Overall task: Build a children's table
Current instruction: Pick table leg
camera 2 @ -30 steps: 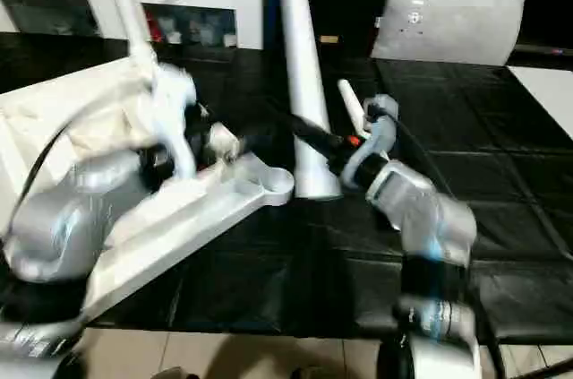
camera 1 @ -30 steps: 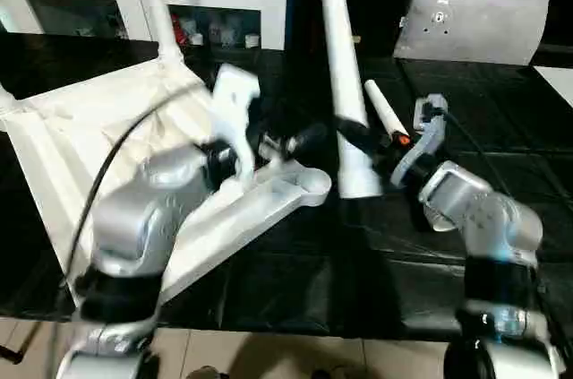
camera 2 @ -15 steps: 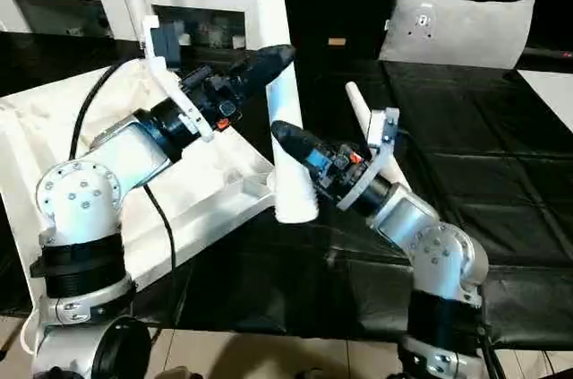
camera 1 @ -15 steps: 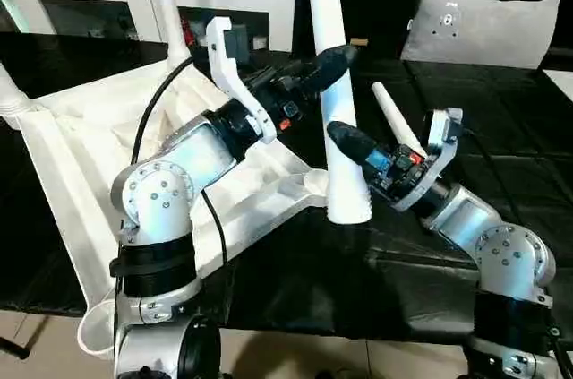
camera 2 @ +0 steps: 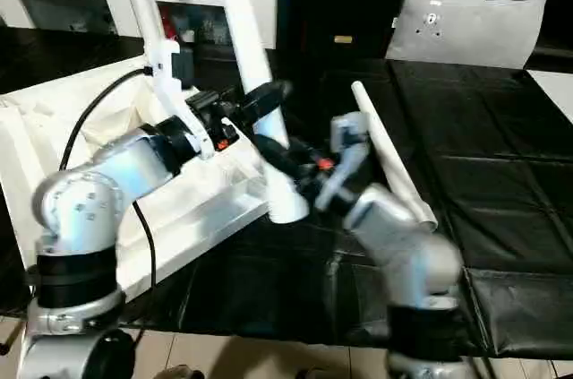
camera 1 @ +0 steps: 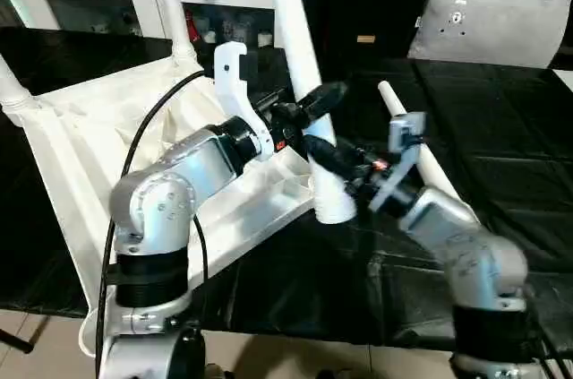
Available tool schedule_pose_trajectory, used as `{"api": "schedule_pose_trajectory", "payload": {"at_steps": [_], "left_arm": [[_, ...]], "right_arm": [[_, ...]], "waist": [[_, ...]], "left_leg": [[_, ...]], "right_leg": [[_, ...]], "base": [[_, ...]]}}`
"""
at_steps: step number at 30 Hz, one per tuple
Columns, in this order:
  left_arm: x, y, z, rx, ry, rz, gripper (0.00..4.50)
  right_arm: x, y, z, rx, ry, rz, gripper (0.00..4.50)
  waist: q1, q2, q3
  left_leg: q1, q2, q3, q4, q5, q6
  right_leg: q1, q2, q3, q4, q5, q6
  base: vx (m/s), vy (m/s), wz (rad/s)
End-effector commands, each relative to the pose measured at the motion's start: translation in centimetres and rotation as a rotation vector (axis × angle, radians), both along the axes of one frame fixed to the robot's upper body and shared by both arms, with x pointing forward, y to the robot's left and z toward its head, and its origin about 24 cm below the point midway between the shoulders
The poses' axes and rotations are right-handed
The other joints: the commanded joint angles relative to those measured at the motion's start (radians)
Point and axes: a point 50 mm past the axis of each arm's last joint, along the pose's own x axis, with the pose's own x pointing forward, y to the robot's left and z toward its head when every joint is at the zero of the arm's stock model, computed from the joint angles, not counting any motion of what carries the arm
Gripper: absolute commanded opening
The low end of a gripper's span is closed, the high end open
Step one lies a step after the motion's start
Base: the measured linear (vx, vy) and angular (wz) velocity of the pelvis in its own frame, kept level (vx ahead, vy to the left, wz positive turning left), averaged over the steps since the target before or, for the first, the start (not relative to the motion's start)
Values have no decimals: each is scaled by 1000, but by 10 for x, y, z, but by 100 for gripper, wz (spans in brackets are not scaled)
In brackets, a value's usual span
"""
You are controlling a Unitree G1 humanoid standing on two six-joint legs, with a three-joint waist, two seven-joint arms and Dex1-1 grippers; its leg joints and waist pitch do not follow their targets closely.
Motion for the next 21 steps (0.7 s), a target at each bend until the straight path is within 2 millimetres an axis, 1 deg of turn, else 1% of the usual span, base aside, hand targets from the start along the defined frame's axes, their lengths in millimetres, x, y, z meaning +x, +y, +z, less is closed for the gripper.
{"api": "schedule_pose_trajectory", "payload": {"at_steps": [1,2,3,4,5,6,7,10,11,12,13,14,15,16,17,19,20,21], "left_arm": [[0,-7,2,10,-11,0,390],[1,-8,2,11,-10,16,381],[1,-8,1,13,-10,25,377],[3,-10,-1,27,-12,65,377],[3,-10,-2,45,-18,88,370],[3,-10,-2,45,-18,88,347],[4,-11,-3,67,-28,103,340],[4,-11,-4,155,-91,158,335],[4,-12,-4,169,-101,157,306],[4,-12,-4,169,-101,157,298],[2,-14,-6,205,-124,146,298],[1,-16,-8,231,-142,133,293],[0,-16,-9,240,-149,130,293],[-2,-18,-12,273,-173,121,279],[-2,-19,-13,287,-185,120,255],[-3,-21,-14,306,-206,120,256],[-3,-22,-14,306,-211,120,251],[-3,-22,-14,305,-213,120,251]], "right_arm": [[-2,5,4,-28,-42,-9,184],[-3,9,3,-59,-70,-13,184],[-3,10,2,-80,-84,-22,184],[-3,17,-1,-153,-144,-65,184],[-2,19,-2,-179,-167,-99,184],[-2,19,-2,-179,-167,-99,184],[-1,21,-2,-185,-180,-118,184],[2,22,-1,-194,-209,-188,184],[2,22,-1,-194,-211,-192,184],[2,22,-1,-194,-211,-192,184],[2,22,-2,-193,-217,-196,184],[2,23,-2,-197,-225,-198,184],[2,23,-3,-198,-228,-198,184],[1,24,-4,-207,-240,-191,184],[1,25,-4,-213,-248,-187,184],[1,26,-5,-214,-249,-183,184],[1,25,-6,-213,-249,-185,184],[1,25,-6,-213,-250,-187,184]], "waist": [[-4,9,-76],[-5,7,-76],[-7,15,-76],[-5,14,-78],[-8,12,-77],[-7,12,-77],[-10,12,-78],[-15,12,-77],[-17,14,-77],[-19,14,-77],[-22,10,-76],[-22,11,-77],[-25,12,-76],[-25,13,-77],[-26,13,-77],[-26,14,-76],[-26,12,-77],[-27,12,-77]], "left_leg": [[10,5,0,-66,-210,-1],[11,4,0,-66,-220,3],[10,4,-1,-66,-223,1],[10,7,-3,-66,-221,-2],[9,5,-2,-65,-220,-5],[8,5,-3,-66,-219,-5],[9,4,-2,-65,-224,-3],[7,6,-5,-67,-238,3],[8,6,-5,-67,-241,3],[8,6,-5,-67,-248,3],[6,6,-5,-68,-246,4],[5,7,-7,-70,-244,6],[5,6,-5,-68,-246,4],[4,7,-6,-68,-242,4],[4,7,-5,-68,-244,5],[6,8,-5,-68,-248,6],[8,9,-5,-68,-252,5],[6,9,-5,-68,-253,4]], "right_leg": [[54,-50,31,-93,-340,-101],[55,-50,30,-93,-349,-97],[54,-50,30,-95,-348,-93],[52,-54,30,-96,-348,-90],[54,-51,30,-95,-339,-90],[53,-52,30,-94,-339,-90],[54,-50,30,-93,-336,-90],[53,-50,30,-93,-331,-89],[54,-51,30,-90,-325,-90],[54,-50,30,-90,-320,-93],[55,-49,30,-90,-316,-94],[56,-51,30,-89,-310,-95],[56,-50,31,-87,-306,-101],[57,-51,31,-87,-298,-103],[56,-51,32,-86,-294,-105],[55,-52,32,-88,-300,-110],[54,-52,32,-87,-302,-114],[56,-51,33,-86,-299,-115]], "base": [[0,0,0],[0,0,0],[0,0,0],[0,0,0],[0,0,0],[0,0,0],[0,0,0],[0,0,0],[0,0,0],[0,0,0],[0,0,0],[0,0,0],[0,0,0],[0,0,0],[0,0,0],[0,0,0],[0,0,0],[0,0,0]]}}
